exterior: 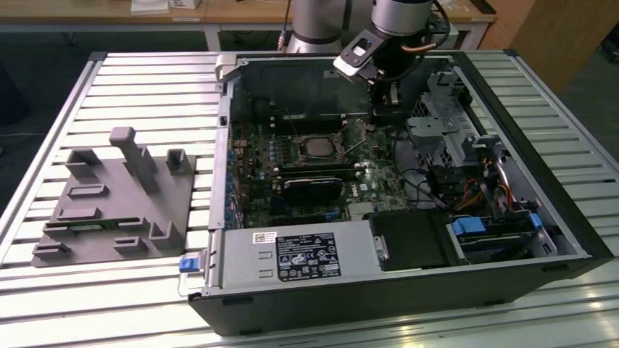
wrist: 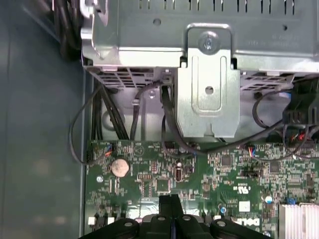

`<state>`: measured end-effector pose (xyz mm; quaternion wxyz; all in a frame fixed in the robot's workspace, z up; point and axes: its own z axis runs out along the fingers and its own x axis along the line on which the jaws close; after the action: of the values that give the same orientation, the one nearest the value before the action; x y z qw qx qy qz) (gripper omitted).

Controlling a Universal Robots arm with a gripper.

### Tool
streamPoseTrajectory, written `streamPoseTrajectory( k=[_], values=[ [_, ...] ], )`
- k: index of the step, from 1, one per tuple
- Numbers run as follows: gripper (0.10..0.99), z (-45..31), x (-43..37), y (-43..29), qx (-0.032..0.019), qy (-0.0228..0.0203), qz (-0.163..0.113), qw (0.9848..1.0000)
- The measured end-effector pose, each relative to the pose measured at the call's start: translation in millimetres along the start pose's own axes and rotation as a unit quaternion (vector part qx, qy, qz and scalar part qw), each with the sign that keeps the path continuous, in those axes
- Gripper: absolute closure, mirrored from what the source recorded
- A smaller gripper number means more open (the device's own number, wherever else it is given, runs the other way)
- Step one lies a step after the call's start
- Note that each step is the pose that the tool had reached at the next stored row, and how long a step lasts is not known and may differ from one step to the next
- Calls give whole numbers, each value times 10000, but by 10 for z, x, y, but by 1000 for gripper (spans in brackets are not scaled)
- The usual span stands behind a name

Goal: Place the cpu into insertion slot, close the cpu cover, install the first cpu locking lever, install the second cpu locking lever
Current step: 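Close the cpu cover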

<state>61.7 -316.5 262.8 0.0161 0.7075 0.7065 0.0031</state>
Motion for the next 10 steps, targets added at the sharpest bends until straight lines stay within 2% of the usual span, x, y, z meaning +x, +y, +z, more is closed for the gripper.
streamPoseTrajectory(
  k=[10],
  values=[
    [980,20,0,4,0,-1,0,10000]
  ],
)
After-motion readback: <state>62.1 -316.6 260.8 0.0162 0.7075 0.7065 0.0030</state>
